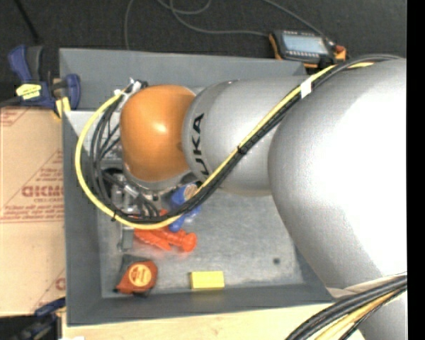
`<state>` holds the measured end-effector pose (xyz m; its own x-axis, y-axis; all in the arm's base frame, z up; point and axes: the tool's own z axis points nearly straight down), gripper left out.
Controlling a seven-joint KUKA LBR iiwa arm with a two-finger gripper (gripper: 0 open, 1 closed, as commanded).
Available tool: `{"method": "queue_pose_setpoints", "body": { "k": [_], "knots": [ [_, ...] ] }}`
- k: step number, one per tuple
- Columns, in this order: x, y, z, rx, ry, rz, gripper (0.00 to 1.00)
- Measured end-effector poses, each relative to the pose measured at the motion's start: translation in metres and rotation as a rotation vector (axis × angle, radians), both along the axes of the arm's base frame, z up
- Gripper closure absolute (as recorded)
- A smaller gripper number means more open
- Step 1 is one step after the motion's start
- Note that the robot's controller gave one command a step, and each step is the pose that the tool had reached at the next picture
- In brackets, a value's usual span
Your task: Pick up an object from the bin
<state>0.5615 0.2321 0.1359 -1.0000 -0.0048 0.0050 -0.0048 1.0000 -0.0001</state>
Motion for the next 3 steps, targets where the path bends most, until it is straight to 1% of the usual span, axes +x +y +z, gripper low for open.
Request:
{"method": "queue_pose_setpoints", "body": {
  "k": [1, 2, 3],
  "knots": [
    [0.002, -0.001, 0.005, 0.002, -0.007, -0.004, 0.0],
    [-0.024, -0.046, -0.025, 0.002, -0.009, 0.085, 0.0],
    [0.081, -0.057, -0.065, 0.001, -0.01, 0.319, 1.0]
  ]
}}
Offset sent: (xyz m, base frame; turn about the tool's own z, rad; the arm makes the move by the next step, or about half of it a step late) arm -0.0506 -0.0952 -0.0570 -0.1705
